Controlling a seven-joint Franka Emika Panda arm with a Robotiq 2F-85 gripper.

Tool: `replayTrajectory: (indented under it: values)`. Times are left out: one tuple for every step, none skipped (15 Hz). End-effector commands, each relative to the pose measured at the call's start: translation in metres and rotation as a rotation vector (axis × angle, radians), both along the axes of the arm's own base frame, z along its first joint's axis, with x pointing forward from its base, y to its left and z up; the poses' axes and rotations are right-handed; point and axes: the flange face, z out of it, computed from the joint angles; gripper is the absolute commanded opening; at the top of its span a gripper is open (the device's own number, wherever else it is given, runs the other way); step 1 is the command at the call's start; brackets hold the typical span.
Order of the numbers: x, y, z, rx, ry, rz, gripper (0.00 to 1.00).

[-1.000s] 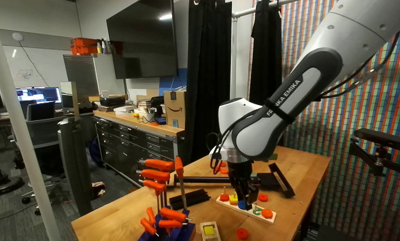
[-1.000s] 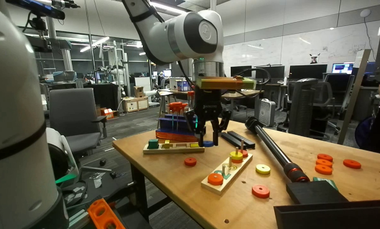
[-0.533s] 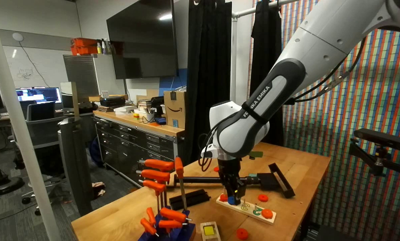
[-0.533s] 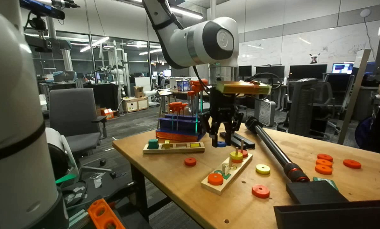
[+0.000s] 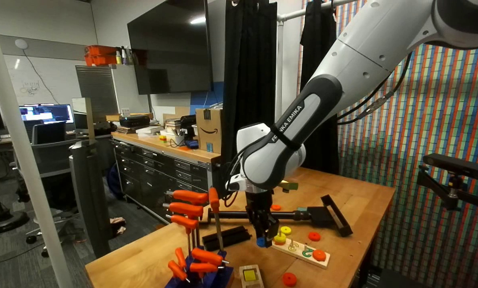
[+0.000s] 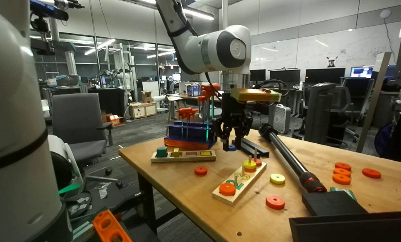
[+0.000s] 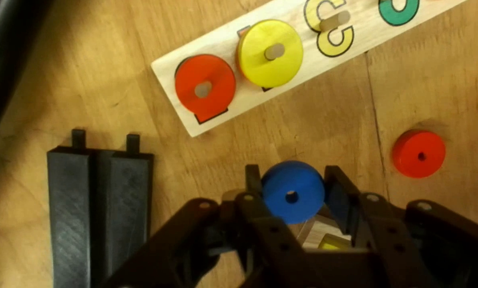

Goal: Remove the blue ring from the wooden stand

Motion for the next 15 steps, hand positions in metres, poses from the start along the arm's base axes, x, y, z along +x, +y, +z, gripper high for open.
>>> replayTrajectory:
  values:
    - [0.013,0.001,-0.001,0.038,0.003,0.009,0.69]
    - [0.014,0.0,-0.003,0.044,0.005,0.006,0.76]
    - [0.015,0.0,-0.004,0.048,0.007,0.006,0.83]
    - [0.016,0.0,-0.005,0.052,0.01,0.006,0.9]
    - [0.016,0.0,-0.005,0.054,0.011,0.005,0.99]
    - [0.017,0.0,-0.006,0.056,0.013,0.004,1.0]
    - [0.017,0.0,-0.006,0.056,0.014,0.003,1.0]
    - [0.016,0.0,-0.007,0.056,0.015,0.002,1.0]
    - [0.016,0.001,-0.006,0.056,0.016,0.001,1.0]
    - [0.015,0.002,-0.006,0.054,0.018,0.0,1.0]
    - [0.014,0.004,-0.003,0.051,0.022,-0.001,1.0]
    - [0.013,0.006,0.001,0.044,0.028,-0.005,1.0]
    - [0.012,0.01,0.008,0.034,0.038,-0.013,1.0]
    - [0.01,0.012,0.014,0.028,0.051,-0.02,1.0]
    - [0.007,0.017,0.023,0.019,0.065,-0.034,1.0]
